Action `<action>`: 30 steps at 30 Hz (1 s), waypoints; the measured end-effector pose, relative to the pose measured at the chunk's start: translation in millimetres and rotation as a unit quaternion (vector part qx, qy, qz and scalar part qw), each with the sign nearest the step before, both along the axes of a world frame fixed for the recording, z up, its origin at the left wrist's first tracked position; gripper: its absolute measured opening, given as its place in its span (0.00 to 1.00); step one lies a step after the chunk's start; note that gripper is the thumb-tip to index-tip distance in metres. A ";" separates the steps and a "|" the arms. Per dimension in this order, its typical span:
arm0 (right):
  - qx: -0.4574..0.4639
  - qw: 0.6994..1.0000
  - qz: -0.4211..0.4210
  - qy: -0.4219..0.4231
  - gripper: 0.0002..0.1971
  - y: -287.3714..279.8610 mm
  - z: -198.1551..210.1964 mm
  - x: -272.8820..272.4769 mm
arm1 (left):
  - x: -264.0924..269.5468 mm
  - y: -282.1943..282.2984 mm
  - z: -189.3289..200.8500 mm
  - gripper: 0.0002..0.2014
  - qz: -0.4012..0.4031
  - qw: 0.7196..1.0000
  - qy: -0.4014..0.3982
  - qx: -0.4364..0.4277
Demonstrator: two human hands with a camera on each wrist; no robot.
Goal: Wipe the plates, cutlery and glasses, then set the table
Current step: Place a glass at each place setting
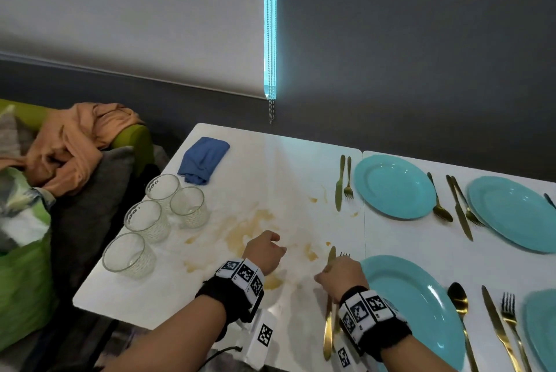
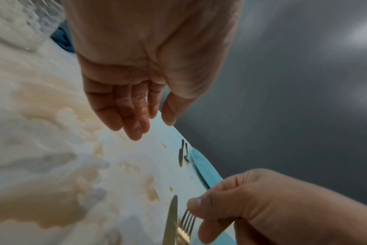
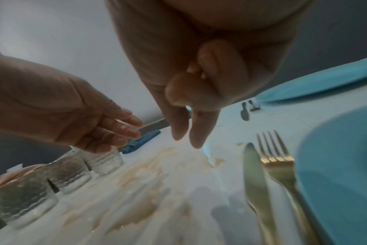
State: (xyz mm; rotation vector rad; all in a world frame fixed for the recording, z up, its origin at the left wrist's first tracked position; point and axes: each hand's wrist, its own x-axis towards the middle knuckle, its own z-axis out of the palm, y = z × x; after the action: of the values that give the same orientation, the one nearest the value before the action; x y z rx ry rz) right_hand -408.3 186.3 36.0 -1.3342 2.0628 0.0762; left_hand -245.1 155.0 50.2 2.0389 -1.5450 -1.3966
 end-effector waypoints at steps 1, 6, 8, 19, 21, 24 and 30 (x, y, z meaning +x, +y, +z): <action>-0.005 1.000 0.017 -0.007 0.14 -4.6 5.7 2.5 | 2.7 1.0 1.3 0.19 0.013 1.000 -0.002 -0.002; -0.042 0.994 0.088 -0.044 0.13 -22.5 25.8 23.0 | 30.6 12.8 -6.2 0.17 0.122 0.992 -0.028 -0.006; -0.049 0.991 0.110 -0.057 0.15 -26.2 26.7 34.0 | 47.1 21.9 -9.8 0.17 0.179 0.982 -0.051 0.000; -0.005 0.976 0.125 -0.178 0.40 -64.9 13.1 145.6 | 170.2 49.9 -30.3 0.45 0.498 0.861 -0.085 0.050; -0.008 0.975 0.115 -0.192 0.44 -75.3 8.7 169.4 | 186.6 49.0 -35.2 0.45 0.520 0.852 -0.065 0.004; -0.019 0.974 0.093 -0.203 0.47 -89.1 1.8 199.5 | 206.8 43.3 -47.9 0.48 0.512 0.856 -0.041 -0.056; -0.041 0.975 0.040 -0.217 0.54 -112.7 -24.1 237.9 | 232.2 37.5 -65.8 0.56 0.474 0.871 -0.026 -0.123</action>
State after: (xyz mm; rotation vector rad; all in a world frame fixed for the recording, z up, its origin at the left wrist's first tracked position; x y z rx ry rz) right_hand -170.4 73.7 11.9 -1.3445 1.6586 -0.2471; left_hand -12.9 192.5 -15.5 2.1645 -0.4837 -0.7052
